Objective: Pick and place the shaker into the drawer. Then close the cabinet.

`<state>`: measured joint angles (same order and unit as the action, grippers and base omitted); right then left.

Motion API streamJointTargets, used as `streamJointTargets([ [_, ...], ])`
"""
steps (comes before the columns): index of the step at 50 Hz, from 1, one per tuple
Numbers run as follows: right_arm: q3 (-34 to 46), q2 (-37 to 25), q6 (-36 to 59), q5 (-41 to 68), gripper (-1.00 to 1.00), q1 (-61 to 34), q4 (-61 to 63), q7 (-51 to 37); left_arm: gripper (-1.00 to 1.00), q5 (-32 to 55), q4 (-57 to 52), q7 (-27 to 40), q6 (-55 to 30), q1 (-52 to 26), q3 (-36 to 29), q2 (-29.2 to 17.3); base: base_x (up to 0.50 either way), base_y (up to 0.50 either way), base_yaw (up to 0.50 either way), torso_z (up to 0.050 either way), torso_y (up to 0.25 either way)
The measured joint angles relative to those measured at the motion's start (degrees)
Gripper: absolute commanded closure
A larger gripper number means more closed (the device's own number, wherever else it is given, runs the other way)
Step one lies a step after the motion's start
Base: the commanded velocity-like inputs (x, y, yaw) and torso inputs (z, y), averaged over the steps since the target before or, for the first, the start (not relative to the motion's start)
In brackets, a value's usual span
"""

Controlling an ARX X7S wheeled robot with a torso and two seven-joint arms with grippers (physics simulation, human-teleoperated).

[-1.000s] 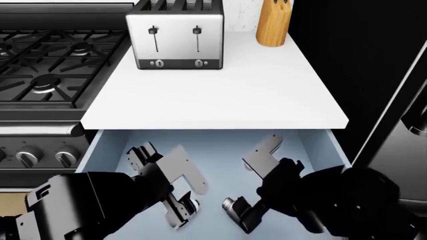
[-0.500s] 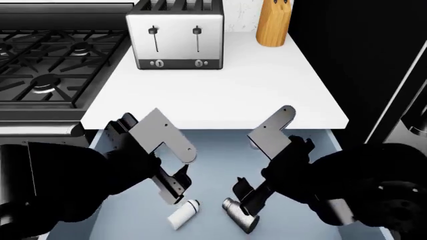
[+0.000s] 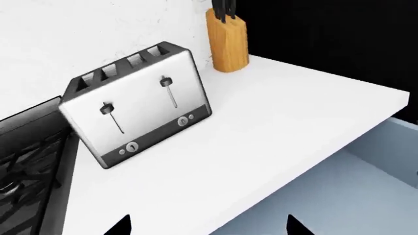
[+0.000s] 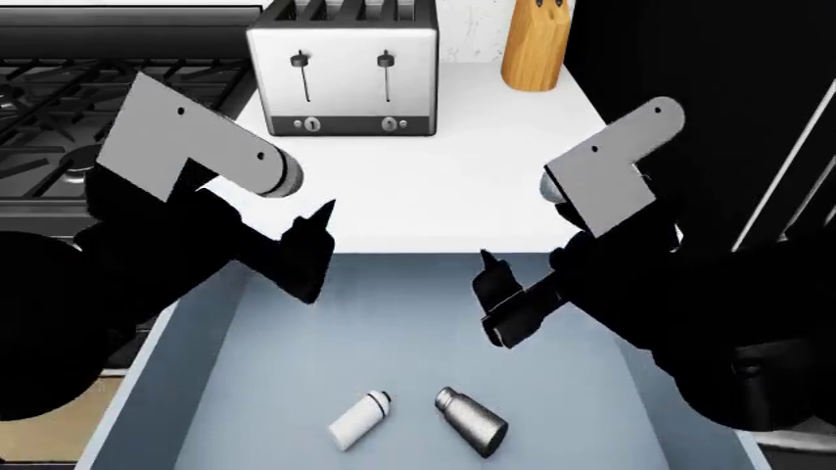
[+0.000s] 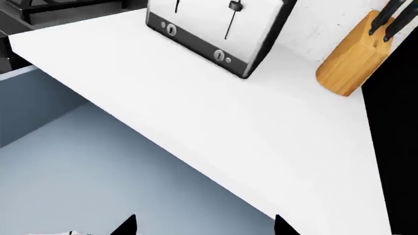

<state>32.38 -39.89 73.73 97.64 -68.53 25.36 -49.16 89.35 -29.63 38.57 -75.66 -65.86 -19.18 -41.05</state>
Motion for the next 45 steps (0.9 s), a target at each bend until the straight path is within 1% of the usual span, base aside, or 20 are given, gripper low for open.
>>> streamJointTargets([
  [6,-3.0,-1.2,-3.5,-0.1,-1.0,1.2,2.7,-3.1,-1.0,1.4,-0.5,3.6,2.9,1.6,3.7,-1.5,0.0,0.0,0.0,0.0,0.0],
  [14,-6.2,-1.8,-7.9,-2.4,-1.0,3.4,5.6,-5.7,-1.0,2.0,-1.7,6.5,6.0,5.0,7.1,-2.8,0.0,0.0,0.0,0.0,0.0],
  [31,-9.3,-0.4,-14.3,-8.1,-1.0,6.7,7.1,-7.3,-1.0,1.2,-3.7,9.4,10.8,9.9,10.9,-3.2,0.0,0.0,0.0,0.0,0.0],
  [45,-9.7,0.0,-16.3,-10.9,-1.0,8.2,7.5,-7.4,-1.0,1.7,-3.9,11.8,12.9,10.8,12.2,-2.9,0.0,0.01,0.0,0.0,0.0],
])
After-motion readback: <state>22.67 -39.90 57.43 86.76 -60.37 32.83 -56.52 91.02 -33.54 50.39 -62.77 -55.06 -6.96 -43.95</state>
